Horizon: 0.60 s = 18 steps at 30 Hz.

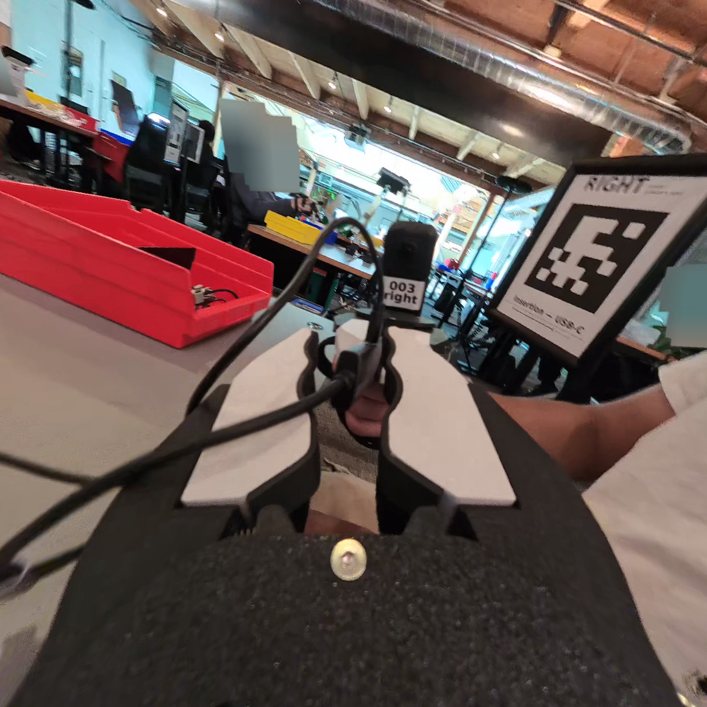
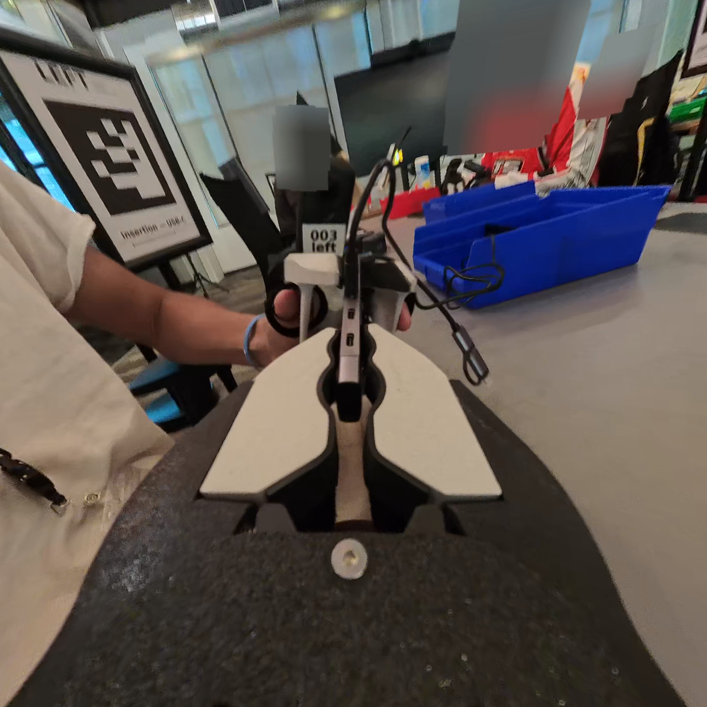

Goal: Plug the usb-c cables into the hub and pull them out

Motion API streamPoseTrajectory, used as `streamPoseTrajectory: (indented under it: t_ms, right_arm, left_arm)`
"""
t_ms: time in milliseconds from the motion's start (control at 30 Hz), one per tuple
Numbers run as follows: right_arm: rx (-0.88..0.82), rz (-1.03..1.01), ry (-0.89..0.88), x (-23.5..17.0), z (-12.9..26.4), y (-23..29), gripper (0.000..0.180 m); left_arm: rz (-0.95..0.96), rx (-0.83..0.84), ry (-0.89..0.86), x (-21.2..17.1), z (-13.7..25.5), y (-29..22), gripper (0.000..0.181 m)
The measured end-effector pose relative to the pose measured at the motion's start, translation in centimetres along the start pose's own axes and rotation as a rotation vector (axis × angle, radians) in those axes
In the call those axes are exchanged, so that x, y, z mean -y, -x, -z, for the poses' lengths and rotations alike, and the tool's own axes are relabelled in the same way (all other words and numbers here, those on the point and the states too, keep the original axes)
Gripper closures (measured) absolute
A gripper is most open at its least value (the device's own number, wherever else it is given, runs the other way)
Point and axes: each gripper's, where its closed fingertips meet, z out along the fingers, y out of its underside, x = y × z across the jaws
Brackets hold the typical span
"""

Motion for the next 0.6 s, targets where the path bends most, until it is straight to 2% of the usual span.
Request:
streamPoseTrajectory:
  t_ms: [67, 400, 467, 567, 600]
  right_arm:
    - [0.019, 0.004, 0.024, -0.3, -0.6, 0.5, 0.171]
    - [0.045, 0.048, 0.203, -2.9, 0.3, 0.5, 0.166]
    - [-0.003, 0.031, 0.222, -3.2, 0.3, -0.5, 0.166]
    - [-0.196, 0.024, 0.228, -3.1, 0.7, -3.1, 0.153]
    - [-0.26, 0.031, 0.225, -2.9, 0.9, -3.8, 0.144]
  left_arm:
    - [-0.062, -0.067, 0.072, -1.1, -0.3, -1.3, 0.166]
    - [-0.28, -0.076, 0.325, -4.7, 0.3, -1.2, 0.171]
    - [-0.338, -0.034, 0.334, -4.9, 0.3, -0.7, 0.171]
    - [-0.522, 0.118, 0.353, -4.4, 0.6, 1.3, 0.172]
    - [-0.604, 0.18, 0.365, -4.3, 0.8, 2.1, 0.172]
